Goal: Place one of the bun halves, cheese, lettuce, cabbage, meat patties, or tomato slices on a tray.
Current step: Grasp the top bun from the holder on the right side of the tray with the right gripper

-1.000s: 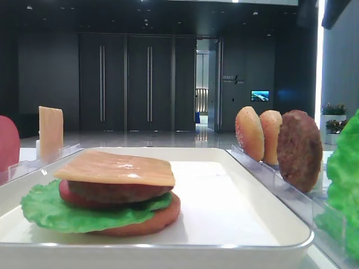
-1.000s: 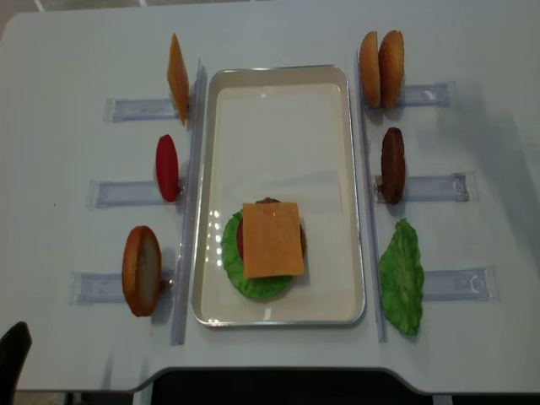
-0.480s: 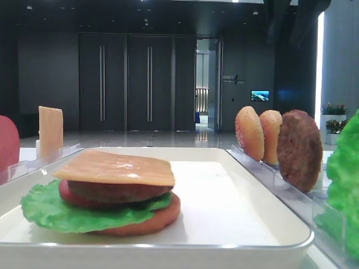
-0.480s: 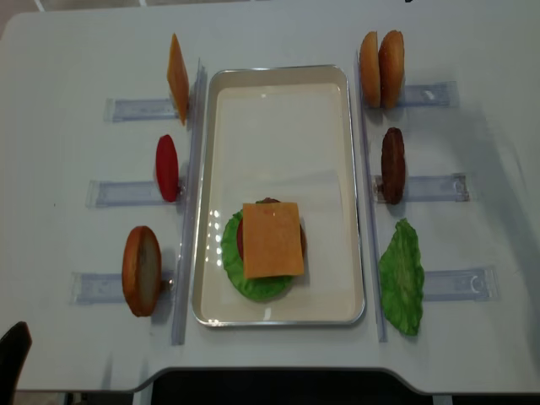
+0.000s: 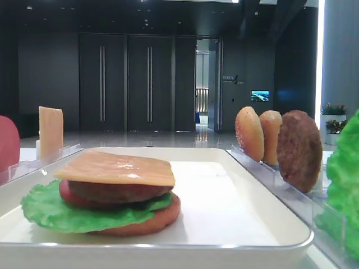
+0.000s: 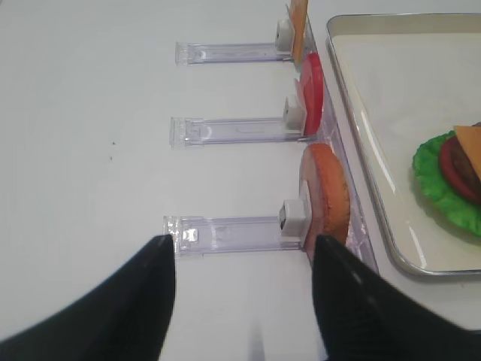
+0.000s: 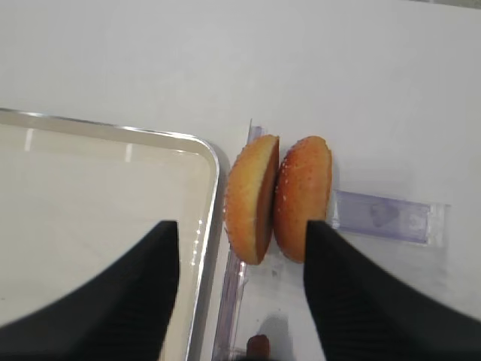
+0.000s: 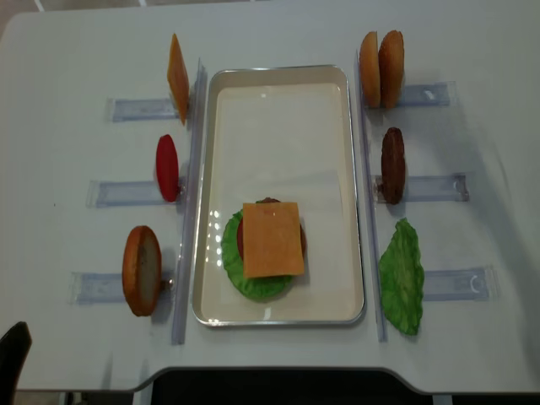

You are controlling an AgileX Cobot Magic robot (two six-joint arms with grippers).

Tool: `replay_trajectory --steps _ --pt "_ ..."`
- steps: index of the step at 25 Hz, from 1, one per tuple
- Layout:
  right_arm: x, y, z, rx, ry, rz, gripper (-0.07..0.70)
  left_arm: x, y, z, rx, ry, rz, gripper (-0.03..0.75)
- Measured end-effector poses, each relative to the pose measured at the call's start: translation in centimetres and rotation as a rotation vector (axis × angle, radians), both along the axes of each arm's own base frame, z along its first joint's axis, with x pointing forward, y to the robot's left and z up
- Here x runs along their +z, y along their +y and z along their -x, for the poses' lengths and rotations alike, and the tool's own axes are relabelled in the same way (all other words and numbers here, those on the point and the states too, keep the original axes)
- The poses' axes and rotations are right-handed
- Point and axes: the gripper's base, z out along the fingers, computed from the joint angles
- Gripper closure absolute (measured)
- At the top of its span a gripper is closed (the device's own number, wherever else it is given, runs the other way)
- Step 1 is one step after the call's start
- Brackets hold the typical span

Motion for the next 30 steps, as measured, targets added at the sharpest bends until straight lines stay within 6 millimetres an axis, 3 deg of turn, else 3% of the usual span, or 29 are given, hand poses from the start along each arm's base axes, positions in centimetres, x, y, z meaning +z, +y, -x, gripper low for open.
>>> replay_trajectory --steps 11,30 --pt "-3.1 2.7 -0.8 0.054 0.022 0.042 0.246 0.0 0.0 0.0 0.000 0.000 0.000 0.272" --pt "-7.6 3.1 -2.8 0.053 0.076 0.095 0.244 0.0 0.0 0.0 -0.002 0.000 0.003 0.272"
